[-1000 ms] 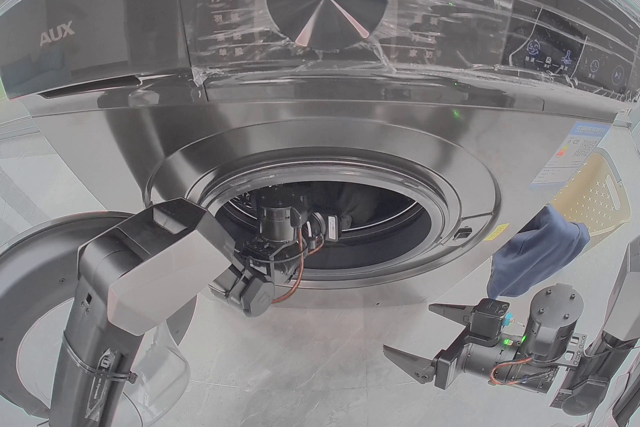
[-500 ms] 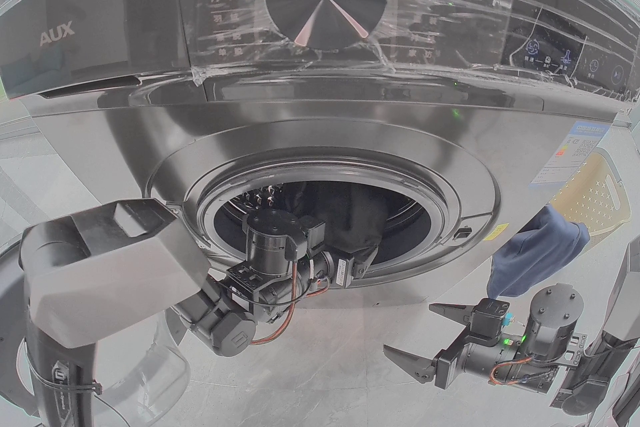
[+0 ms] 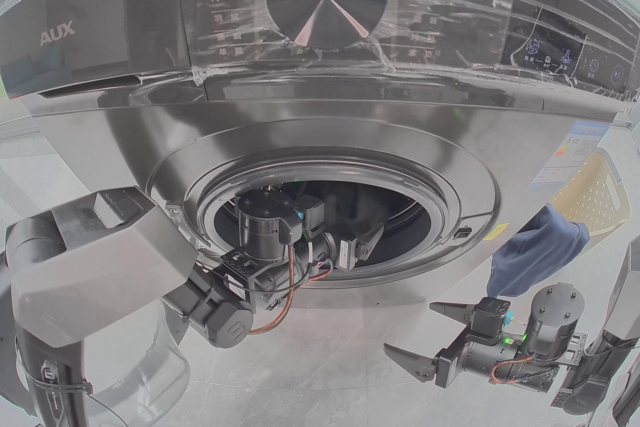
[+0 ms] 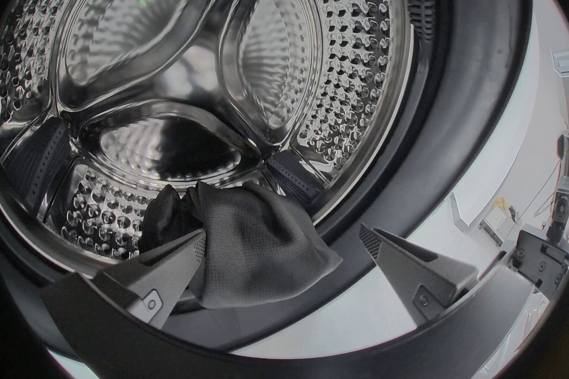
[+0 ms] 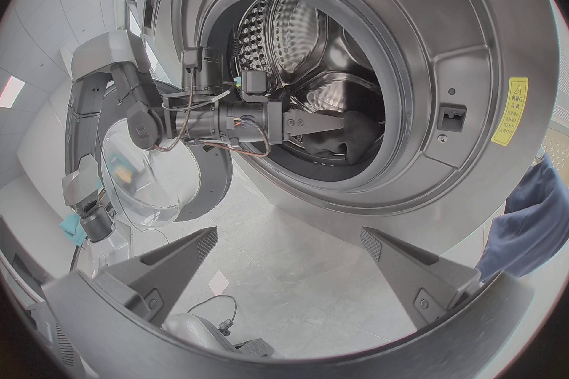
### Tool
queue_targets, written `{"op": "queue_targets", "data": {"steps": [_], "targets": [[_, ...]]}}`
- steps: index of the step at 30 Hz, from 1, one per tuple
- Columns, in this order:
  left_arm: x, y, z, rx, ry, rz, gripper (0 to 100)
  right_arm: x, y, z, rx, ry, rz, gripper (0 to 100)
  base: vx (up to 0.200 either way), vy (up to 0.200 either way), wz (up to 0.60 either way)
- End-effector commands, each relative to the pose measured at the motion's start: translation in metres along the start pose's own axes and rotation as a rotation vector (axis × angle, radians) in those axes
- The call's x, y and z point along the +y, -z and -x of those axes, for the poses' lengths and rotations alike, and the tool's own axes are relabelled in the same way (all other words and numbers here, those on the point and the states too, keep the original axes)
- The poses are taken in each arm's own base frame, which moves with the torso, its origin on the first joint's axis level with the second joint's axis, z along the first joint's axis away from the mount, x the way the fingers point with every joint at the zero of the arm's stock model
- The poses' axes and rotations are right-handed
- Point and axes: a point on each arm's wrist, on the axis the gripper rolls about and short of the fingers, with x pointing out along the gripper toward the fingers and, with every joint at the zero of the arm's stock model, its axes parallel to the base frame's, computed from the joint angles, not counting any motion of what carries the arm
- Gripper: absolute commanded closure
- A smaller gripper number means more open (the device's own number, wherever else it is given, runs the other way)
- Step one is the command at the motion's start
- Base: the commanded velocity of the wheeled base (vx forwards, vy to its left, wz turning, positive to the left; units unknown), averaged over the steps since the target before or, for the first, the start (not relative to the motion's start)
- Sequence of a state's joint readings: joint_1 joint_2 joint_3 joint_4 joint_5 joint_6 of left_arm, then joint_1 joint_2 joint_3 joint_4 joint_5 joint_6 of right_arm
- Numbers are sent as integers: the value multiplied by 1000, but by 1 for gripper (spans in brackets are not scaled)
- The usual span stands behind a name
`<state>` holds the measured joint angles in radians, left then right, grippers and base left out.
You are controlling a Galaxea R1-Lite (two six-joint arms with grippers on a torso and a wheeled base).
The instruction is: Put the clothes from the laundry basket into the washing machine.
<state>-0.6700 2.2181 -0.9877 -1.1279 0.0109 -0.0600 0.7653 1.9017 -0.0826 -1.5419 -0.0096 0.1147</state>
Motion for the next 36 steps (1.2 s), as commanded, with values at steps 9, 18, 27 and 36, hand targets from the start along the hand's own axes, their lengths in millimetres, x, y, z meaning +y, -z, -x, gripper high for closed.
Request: {"op": "queue_targets", "data": {"steps": [9,18,27,36], "targets": [[17,37,-49,-6,-36,3,0,0,0,0,0,0,0,0,0,0,0],[25,38,-61,-37,-60,5,100,0,0,0,-3,1,-1,0,0,0,0],[53,6,-86,-217,-207,39,100,0,-1,-1,-4,-2,0,0,0,0,0],[79,-22,-108,-389,-287,68,100,1,0,-1,1,-3,1,0,0,0,0]]}}
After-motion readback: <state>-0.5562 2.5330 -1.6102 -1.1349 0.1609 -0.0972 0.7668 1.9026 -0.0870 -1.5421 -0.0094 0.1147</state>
